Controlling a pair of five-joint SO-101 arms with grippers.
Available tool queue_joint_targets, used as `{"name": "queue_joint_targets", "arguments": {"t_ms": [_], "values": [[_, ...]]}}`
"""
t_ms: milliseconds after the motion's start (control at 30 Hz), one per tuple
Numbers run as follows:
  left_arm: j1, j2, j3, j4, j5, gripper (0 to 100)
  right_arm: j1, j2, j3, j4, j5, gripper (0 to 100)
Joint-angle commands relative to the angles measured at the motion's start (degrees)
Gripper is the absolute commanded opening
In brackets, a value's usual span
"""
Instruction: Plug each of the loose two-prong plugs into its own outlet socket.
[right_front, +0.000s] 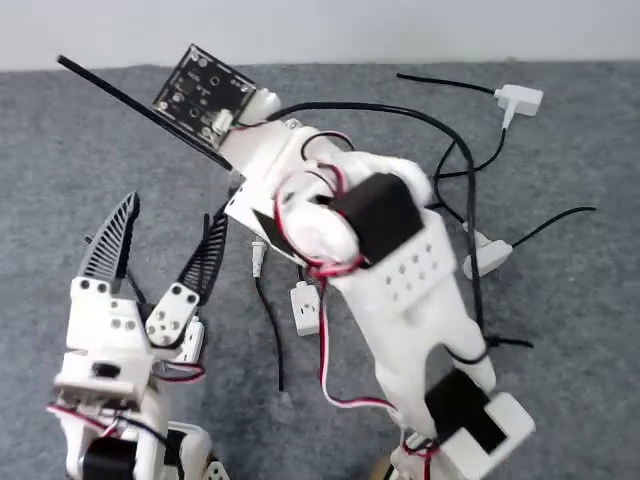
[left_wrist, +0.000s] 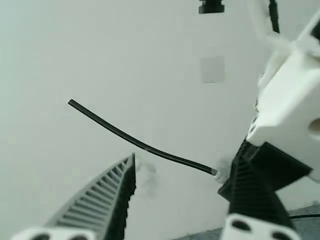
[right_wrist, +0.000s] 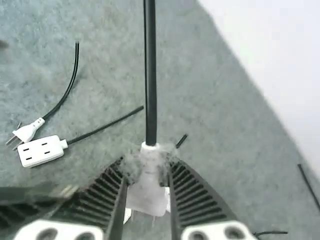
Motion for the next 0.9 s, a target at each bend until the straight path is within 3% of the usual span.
{"name": "queue_joint_targets", "arguments": {"t_ms": [0, 600, 867], "values": [[3.43, -0.62, -6.81, 7.30, 1.14, 30, -0.40, -4.97, -3.25, -1.45, 3.34, 0.7], [5.45, -0.62, -6.73, 8.09, 1.41, 30, 1.71, -4.97, -9.93, -2.24, 3.52, 0.7], [9.14, -0.62, -1.63, 3.96, 1.23, 30, -4.79, -5.14, -10.20, 0.84, 3.43, 0.7]]}}
